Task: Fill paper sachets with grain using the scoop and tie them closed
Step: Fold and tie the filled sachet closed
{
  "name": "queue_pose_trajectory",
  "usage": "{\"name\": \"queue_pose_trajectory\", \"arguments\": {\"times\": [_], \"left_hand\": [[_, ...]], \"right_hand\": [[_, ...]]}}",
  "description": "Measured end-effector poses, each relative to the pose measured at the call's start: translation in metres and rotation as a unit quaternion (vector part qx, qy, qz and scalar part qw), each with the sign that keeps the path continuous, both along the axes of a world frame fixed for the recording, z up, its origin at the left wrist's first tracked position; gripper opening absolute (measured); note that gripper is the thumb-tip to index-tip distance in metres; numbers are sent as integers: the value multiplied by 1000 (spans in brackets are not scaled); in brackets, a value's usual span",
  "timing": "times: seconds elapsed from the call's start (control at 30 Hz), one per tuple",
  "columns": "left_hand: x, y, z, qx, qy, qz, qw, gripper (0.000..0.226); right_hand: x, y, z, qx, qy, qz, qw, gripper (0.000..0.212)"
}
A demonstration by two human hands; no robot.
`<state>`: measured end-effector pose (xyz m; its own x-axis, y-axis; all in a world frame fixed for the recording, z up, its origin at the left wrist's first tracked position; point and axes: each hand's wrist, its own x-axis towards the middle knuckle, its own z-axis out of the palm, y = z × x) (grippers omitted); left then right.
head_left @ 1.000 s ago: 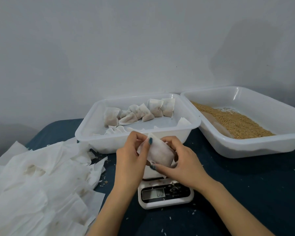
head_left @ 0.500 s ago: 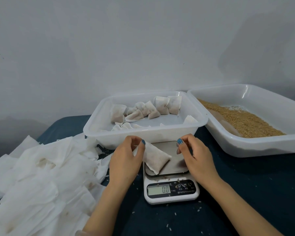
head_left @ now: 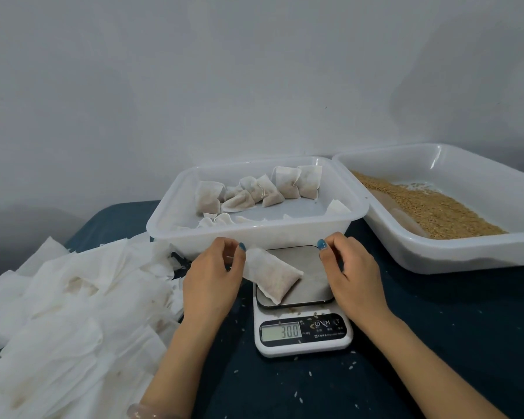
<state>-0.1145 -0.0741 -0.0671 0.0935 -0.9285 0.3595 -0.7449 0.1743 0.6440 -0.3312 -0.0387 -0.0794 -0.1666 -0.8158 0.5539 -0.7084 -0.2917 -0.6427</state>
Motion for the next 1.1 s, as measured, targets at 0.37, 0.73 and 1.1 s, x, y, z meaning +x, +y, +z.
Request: {"name": "queue_pose_trajectory", "arguments": {"times": [0.37,0.73,1.1], "left_hand": [[-4,0,-3,57,5,-49,997,19],[2,0,54,-93,169,-181,964,6],[68,-86,94,-111,-84,-49,989,2]], "right_hand": [[3,3,3,-19,17,2,1000,16],[2,3,5,-33,14,8,999,23],[2,5,8,-21,14,12,1000,22]]}}
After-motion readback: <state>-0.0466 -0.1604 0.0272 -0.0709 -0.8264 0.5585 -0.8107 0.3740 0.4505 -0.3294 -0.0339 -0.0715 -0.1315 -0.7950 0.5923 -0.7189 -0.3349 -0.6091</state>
